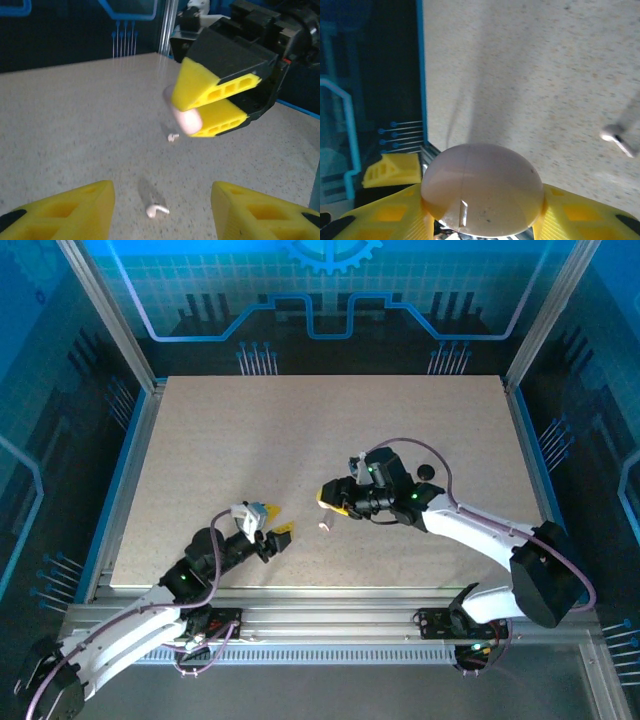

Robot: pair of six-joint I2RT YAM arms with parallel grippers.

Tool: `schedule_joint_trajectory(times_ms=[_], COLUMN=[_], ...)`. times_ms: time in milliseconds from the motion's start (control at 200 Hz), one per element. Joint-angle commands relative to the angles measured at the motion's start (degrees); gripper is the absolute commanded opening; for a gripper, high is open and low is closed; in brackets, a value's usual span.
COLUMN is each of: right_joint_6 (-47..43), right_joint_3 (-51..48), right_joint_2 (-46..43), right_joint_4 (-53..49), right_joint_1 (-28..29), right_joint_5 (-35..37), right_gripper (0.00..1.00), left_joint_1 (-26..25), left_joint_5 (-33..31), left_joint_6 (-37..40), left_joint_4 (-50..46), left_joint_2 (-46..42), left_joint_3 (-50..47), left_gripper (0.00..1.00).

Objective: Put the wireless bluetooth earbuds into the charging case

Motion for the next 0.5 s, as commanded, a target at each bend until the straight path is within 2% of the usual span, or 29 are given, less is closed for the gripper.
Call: schedule_joint_trajectory(times_ms=[0,225,495], right_joint_6=[5.1,7.0,8.0], right_joint_3=[1.5,2.3,5.6], right_joint_2=[-0.2,0.4,3.8], right_joint_4=[6.6,9.5,11.9], right_joint_1=[2.8,6.2,9.2], right_joint_5=[1.9,5.8,6.0], right_gripper=[0.48,0.48,0.48], left_joint_1=[-0.8,-1.3,-1.2], left_joint_5=[1.2,-1.8,-3.2], left_joint_6=[4.8,4.9,3.0], left_joint_4=[9.1,16.5,18.7], left_joint_2=[2.9,7.0,7.1], left_joint_3=[-1.4,-1.9,-2.1], left_gripper=[0.53,0.53,0.53])
